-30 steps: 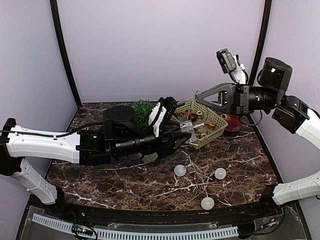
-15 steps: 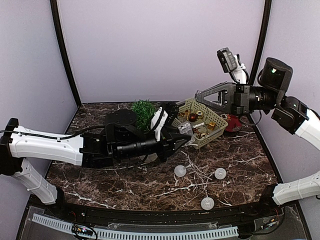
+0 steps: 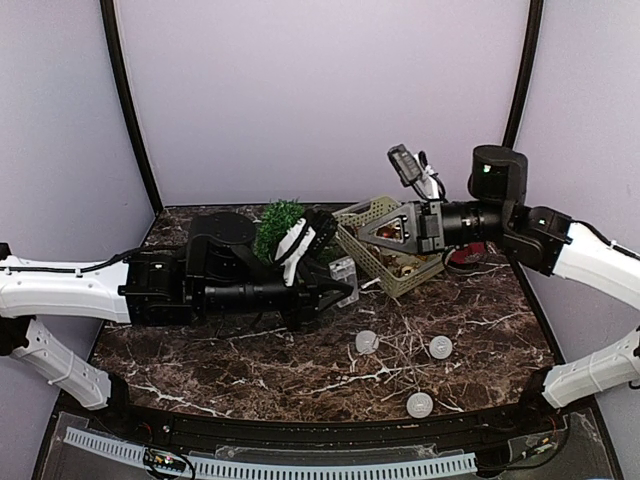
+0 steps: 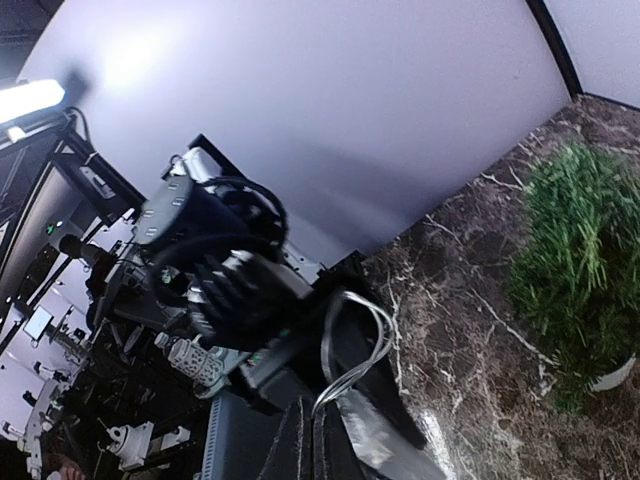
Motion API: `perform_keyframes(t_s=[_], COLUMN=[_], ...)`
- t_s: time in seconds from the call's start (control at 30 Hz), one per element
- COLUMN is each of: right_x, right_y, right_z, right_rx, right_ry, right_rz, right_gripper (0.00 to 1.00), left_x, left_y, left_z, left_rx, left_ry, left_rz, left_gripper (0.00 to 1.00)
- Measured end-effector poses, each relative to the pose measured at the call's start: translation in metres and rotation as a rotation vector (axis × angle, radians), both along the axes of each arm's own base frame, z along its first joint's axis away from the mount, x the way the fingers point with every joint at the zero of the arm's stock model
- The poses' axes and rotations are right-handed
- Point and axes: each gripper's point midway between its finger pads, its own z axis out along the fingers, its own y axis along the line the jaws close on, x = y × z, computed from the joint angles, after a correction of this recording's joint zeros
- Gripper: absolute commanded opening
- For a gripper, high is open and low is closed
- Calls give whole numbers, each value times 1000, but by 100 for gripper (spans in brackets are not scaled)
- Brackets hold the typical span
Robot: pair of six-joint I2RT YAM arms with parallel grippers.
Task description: Decorate the small christmas tree
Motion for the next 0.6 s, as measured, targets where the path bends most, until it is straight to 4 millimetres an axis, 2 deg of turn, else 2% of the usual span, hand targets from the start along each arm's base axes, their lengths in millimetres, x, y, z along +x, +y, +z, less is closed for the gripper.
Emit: perform_keyframes(t_s=[0.23,0.33,0.4,0.47,0.6], right_x=[37,40,40,37,34], right_y=[23,20,17,12,4], right_z=[-95,-126,-138,-148,-152], right_rx=[-182,-241,-262,-278,-283], right_ry=[136,177,194,210,223], right_rz=[-91,-124,-138,-153,-177], right_gripper=[0,0,1,15,48], left_x=[-7,-10,-11,-14,-18], left_y=[23,31,36,40,45], left_z=[-24,-36,-44,-53,-59], left_rx=[119,168,204,241,297], left_ry=[100,133,153,168,192], left_rz=[26,35,39,38,28], left_gripper=[14,13,13,12,12])
